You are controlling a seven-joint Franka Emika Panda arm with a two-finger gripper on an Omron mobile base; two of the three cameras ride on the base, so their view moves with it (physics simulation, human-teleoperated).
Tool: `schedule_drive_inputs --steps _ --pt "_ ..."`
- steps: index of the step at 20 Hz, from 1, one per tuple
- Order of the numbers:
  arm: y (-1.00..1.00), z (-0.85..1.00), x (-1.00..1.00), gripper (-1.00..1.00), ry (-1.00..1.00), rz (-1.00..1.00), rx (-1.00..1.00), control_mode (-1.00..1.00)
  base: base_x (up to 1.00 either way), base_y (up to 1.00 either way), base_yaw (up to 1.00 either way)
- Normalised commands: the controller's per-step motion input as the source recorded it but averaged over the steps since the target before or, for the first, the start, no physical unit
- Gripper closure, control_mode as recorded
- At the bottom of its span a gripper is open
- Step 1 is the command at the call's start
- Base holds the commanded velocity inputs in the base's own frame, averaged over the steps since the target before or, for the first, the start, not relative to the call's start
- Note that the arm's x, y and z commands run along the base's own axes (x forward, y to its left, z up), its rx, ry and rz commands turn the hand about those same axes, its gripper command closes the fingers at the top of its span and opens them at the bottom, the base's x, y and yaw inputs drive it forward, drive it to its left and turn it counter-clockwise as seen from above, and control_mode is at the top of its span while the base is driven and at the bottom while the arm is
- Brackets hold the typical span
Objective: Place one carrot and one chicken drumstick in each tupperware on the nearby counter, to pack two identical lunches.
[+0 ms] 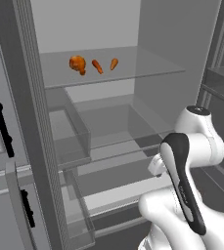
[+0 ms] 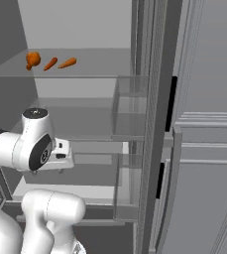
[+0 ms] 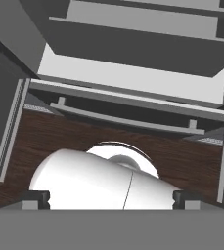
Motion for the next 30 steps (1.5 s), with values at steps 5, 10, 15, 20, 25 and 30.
schedule_drive_inputs --steps 5,10,15,20,25,30 --pt "0.00 0.30 -0.05 -1.00 -0.19 0.00 -0.03 -1.00 -0.05 0.00 0.00" --pt "0.05 0.82 0.05 -1.00 -0.35 0.00 -0.17 -1.00 0.00 0.00 0.00" --pt "0.00 0.95 0.03 -1.00 -0.32 -0.11 0.03 -1.00 0.00 0.00 0.00" --pt "0.03 0.60 0.27 -1.00 -0.20 -0.17 0.18 -1.00 0.00 0.00 0.00" --pt "0.12 0.72 0.36 -1.00 -0.15 -0.06 0.20 -1.00 0.00 0.00 0.00" --pt "0.25 0.56 0.61 -1.00 -0.24 0.03 0.32 -1.00 0.00 0.00 0.00"
